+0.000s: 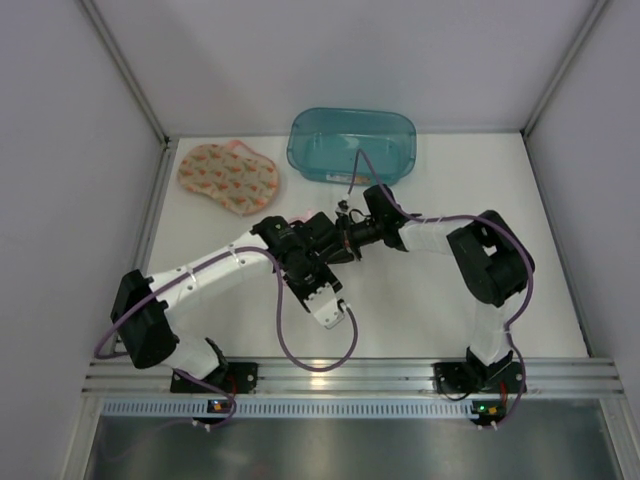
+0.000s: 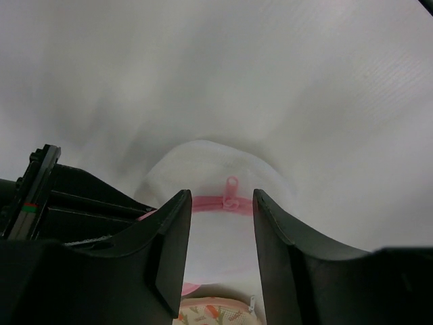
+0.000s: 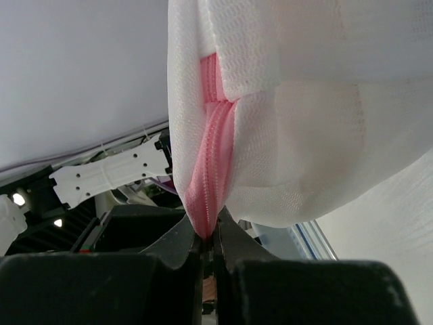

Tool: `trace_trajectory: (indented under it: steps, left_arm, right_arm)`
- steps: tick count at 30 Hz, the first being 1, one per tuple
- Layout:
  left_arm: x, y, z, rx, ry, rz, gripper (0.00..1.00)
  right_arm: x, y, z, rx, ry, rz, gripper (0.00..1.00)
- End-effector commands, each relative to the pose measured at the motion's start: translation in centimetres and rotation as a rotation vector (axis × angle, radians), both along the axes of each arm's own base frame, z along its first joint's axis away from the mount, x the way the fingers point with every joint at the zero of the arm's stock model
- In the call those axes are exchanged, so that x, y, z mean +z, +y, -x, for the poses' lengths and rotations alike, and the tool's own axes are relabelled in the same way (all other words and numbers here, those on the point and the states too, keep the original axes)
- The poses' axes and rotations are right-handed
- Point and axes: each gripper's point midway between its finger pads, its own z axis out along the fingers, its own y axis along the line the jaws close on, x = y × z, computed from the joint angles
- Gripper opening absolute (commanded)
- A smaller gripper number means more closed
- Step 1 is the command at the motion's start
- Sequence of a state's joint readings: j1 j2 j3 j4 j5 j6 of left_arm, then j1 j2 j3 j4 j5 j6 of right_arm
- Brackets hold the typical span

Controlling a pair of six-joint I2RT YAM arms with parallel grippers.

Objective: Place the bra in the laundry bag and zip it closed
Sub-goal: Zip the zipper on the laundry bag.

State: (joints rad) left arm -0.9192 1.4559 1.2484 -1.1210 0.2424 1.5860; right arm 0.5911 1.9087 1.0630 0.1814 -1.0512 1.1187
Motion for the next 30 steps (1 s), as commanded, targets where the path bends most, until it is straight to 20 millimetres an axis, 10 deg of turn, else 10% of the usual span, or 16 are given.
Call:
trace_trajectory:
  steps: [1, 30]
  left_arm:
    - [0.3, 1.6, 0.1, -0.014, 0.004, -0.1, 0.47]
    - [-2.9, 2.1, -1.2, -0.057, -0.05, -0.331, 0.31]
  right_arm:
    - [0.8, 0.9, 0.1, 0.02, 0.007, -0.003, 0.0]
    - [1.1, 1.1, 0.2, -0.006, 0.116, -0.008, 0.0]
